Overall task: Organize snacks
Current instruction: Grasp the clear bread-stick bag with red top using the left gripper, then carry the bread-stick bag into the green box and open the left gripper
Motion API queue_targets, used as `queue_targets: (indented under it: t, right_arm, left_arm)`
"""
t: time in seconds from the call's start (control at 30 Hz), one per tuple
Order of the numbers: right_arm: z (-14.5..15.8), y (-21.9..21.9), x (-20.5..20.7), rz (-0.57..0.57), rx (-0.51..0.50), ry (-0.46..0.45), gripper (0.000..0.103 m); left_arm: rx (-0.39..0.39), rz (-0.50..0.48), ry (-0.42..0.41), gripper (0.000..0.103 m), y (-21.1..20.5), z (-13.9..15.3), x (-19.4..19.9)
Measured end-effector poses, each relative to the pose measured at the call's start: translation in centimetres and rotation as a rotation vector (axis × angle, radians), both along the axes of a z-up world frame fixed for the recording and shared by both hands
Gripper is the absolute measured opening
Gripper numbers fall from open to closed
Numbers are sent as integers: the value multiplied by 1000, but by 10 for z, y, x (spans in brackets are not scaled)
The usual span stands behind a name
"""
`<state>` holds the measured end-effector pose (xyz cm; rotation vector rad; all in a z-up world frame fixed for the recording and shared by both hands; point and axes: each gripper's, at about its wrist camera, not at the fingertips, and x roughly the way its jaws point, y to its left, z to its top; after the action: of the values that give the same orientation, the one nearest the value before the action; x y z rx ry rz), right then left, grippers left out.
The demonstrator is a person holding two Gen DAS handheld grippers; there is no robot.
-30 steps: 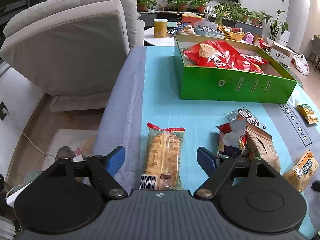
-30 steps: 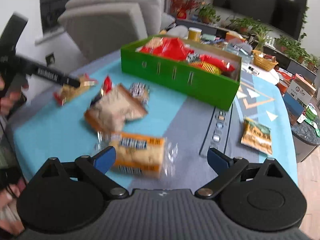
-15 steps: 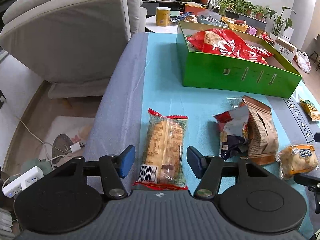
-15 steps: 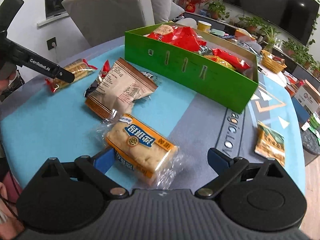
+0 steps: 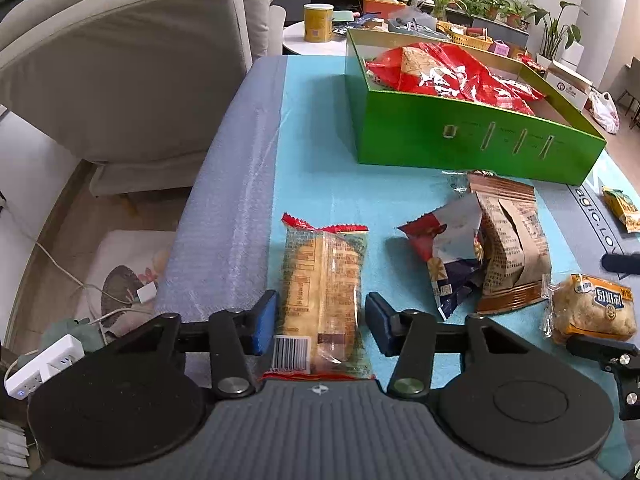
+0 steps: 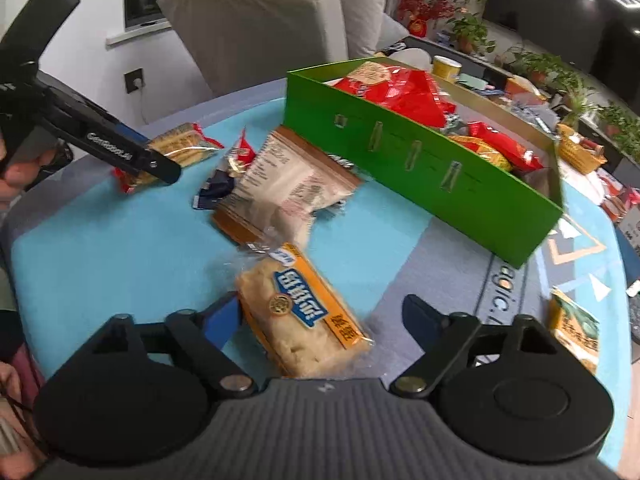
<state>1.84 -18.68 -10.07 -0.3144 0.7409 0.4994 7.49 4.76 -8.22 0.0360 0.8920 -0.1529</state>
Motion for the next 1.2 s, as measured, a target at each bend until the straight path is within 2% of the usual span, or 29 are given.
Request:
queue_targets:
  t: [0.03, 0.07, 0.17, 0.3, 0.53, 0.67, 0.97, 1.2]
  right_arm:
    - [1, 0, 1, 8, 15, 14, 77]
    - [1, 0, 1, 13, 31, 29, 69]
    - [3, -1, 2, 2, 65, 57, 64]
    - [6, -9, 0, -40, 90, 75, 63]
    - [18, -37, -1, -162, 105, 41, 59]
    - [26, -54, 4, -242, 155, 33, 59]
    - [60, -72, 33, -380, 301, -61, 59]
    - [77, -81, 71, -578, 407, -105, 59]
  left_arm:
    - [-6, 1, 0, 41, 1, 0, 0]
    - [-16, 1, 1, 40, 1, 0, 0]
    - [-42, -8, 3, 37, 2, 1, -2]
    - [-29, -28, -6, 36, -1, 1, -5]
    - [-9, -59, -35, 36, -9, 8, -10]
    - [-19, -65, -51, 36, -10, 16, -13]
    - [-52, -82, -99, 36, -23, 41, -13]
    - [-83, -126, -145, 36, -52, 63, -1]
